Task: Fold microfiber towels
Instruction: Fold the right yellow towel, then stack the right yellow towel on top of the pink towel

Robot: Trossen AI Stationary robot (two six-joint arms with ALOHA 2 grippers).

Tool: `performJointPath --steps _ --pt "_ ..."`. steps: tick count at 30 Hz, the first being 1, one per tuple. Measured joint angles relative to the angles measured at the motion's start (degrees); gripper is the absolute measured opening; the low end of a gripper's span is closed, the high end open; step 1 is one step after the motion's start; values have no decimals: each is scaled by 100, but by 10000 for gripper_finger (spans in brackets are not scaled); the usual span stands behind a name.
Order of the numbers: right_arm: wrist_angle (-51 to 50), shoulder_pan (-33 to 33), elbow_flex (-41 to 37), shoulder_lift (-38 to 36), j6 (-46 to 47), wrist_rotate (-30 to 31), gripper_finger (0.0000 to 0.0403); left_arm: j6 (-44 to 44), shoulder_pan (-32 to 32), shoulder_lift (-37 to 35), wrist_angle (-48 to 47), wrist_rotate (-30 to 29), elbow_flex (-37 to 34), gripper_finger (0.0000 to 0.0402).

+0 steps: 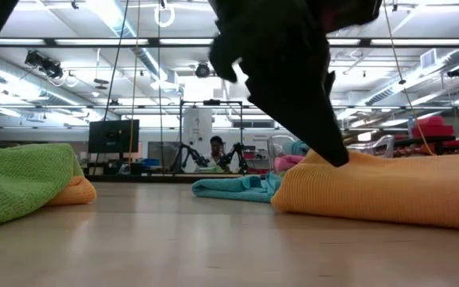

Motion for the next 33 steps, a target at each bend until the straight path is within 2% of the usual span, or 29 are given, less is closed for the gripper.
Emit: performJointPath --steps 4,10,17,21,33 --pt "-114 -27 526 127 -906 -10 124 -23 221 52 72 211 6 175" --pt "-423 -80 1381 844 -2668 277 197 -122 409 166 158 359 4 163" --pt "-985 -121 1906 1605 -3333 378 262 -262 418 303 146 369 0 152" --pt "-980 -42 2017 1855 -3735 552 274 -288 388 408 131 363 13 146" --pt "-946 54 2047 2363 -4771 1237 275 -408 384 433 139 361 14 133"
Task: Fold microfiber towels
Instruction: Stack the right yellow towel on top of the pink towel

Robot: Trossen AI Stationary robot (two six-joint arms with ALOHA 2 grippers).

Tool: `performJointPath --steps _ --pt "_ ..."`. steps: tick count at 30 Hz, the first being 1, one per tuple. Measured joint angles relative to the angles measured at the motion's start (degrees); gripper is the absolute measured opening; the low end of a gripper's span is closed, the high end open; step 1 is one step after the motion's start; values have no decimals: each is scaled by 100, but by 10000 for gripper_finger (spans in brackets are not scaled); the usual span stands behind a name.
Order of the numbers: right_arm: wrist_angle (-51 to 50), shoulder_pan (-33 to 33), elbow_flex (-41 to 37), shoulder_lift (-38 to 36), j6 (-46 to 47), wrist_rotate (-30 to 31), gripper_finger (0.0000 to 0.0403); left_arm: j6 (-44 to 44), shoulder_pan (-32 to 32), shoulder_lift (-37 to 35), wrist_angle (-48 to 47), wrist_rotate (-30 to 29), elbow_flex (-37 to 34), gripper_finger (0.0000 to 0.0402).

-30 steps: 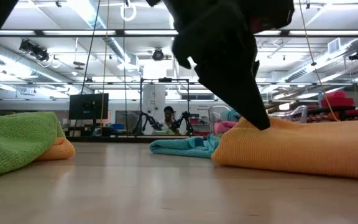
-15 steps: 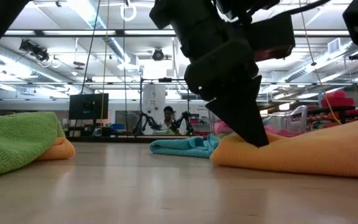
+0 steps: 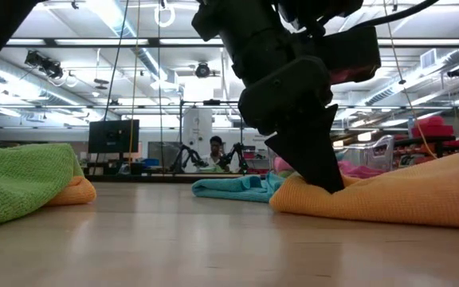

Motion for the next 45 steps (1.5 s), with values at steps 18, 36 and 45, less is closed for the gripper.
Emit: performJointPath --steps 18,36,45 --pt "17 -320 -50 60 56 105 180 9 2 9 70 4 -11 128" --pt "-276 -540 -55 -794 1350 -838 14 158 -362 -649 -101 -386 -24 154" --pt "-349 -830 -48 -1514 2294 -1308 14 -359 -771 -673 301 -1080 -22 271"
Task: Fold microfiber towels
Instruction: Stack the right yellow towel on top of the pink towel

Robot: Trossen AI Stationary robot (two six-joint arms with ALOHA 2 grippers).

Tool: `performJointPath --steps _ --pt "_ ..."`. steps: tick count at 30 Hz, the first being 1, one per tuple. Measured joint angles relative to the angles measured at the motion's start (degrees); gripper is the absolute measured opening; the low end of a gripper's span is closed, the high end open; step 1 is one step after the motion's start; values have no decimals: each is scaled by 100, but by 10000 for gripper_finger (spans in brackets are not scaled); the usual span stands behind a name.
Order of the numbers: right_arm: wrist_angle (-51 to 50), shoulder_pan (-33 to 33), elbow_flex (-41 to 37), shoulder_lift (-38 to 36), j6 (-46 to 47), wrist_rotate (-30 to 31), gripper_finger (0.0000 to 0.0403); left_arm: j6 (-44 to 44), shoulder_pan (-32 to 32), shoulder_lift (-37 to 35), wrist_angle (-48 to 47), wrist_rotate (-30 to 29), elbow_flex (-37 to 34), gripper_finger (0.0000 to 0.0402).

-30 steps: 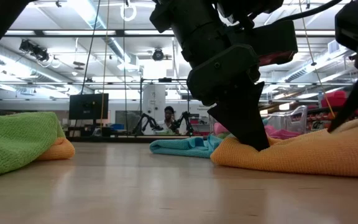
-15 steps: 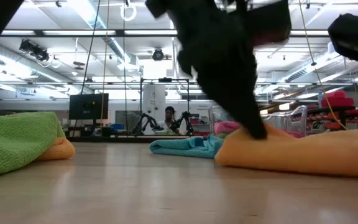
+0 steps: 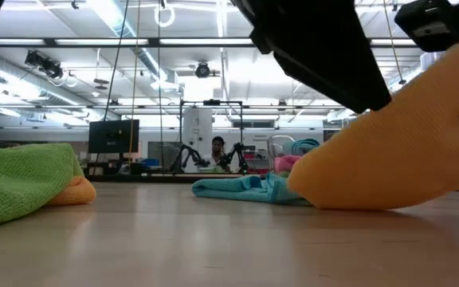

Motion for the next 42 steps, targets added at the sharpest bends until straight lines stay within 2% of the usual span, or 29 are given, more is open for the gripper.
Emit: performJointPath --steps 4,8,13,19,25,32,38,42 --pt "-6 -79 0 -74 206 -12 14 -170 -35 13 115 -534 0 315" --pt "-8 -130 2 -53 352 -41 14 -369 -32 53 205 -838 5 335" --pt "-19 -154 2 -49 494 -44 17 -342 -29 329 387 -660 7 329" --pt "-15 -152 2 -49 577 -39 20 -213 -1 521 457 -782 13 305" --pt "-24 -152 2 -49 674 -36 22 -80 11 601 488 -797 8 256" --pt "-13 -152 2 -49 713 10 37 -114 37 623 525 -793 7 160" --pt "-31 -147 2 -60 918 5 108 -92 78 618 511 -701 7 73" --pt "-670 -76 7 -374 1270 -71 158 -6 106 491 361 -688 7 35"
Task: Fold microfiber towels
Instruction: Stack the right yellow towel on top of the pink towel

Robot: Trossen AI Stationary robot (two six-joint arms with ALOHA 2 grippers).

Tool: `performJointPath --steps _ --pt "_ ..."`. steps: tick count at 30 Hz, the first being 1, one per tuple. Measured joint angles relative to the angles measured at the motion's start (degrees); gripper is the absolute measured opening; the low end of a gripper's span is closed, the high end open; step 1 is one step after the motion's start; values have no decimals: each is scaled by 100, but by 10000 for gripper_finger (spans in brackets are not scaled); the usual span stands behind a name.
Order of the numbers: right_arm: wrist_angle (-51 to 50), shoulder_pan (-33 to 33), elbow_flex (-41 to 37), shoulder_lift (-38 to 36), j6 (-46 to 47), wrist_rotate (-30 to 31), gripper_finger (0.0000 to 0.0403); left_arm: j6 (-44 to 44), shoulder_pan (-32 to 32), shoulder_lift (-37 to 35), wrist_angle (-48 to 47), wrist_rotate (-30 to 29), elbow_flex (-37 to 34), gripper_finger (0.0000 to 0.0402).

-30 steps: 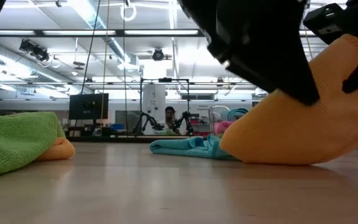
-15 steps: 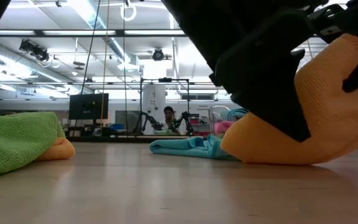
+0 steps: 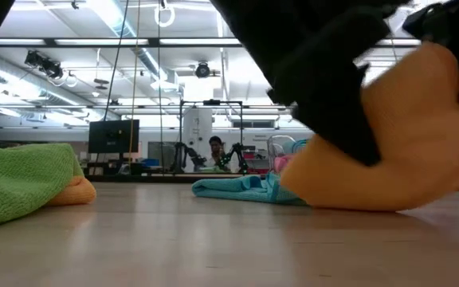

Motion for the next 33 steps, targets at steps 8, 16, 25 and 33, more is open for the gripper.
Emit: performJointPath --steps 8,16,25,33 --pt "-679 428 13 -1008 457 770 193 494 121 -562 -271 -280 0 41" --pt "-1941 617 13 -1619 1188 1945 191 1212 741 -824 -152 -273 9 35" --pt "-2952 597 13 -1880 1855 2705 191 1475 1843 -824 -254 794 321 40" --pt "-3438 564 11 -1876 2462 3159 190 1458 2833 -817 69 1626 726 29"
